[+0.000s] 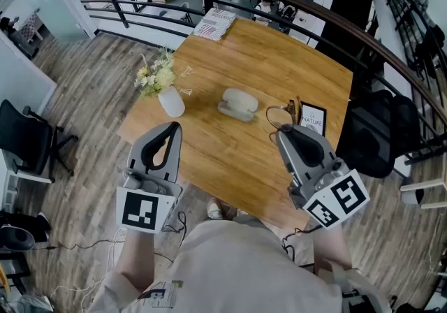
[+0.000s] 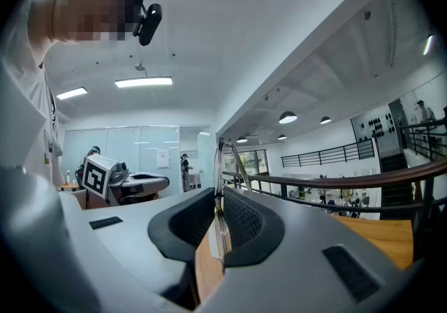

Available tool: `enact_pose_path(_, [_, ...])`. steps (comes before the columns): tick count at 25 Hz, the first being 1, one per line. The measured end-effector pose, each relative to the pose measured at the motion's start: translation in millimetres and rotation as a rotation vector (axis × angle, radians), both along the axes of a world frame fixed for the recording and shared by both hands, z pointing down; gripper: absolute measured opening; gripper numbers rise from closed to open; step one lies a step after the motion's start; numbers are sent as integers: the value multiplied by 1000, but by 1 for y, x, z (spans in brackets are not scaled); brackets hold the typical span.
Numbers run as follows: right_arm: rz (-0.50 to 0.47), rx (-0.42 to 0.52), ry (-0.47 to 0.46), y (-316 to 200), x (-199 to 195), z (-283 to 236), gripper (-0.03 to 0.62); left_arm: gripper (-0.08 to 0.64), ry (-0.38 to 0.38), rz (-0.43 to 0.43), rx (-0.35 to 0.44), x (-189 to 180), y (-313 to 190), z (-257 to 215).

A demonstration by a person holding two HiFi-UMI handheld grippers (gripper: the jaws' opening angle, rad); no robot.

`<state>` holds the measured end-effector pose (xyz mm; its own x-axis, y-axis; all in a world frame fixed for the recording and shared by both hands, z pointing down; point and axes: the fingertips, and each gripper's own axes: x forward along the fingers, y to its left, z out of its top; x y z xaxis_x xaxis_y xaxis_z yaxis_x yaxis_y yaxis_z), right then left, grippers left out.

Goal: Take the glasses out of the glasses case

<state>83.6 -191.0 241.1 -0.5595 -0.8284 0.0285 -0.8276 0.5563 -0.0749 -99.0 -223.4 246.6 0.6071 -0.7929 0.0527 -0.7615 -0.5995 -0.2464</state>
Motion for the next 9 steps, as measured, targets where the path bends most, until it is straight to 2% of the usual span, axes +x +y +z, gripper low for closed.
enact_pose_path(9, [-2,-1,6,-2,3,1,60,17,1,5,5,3,-3,-1])
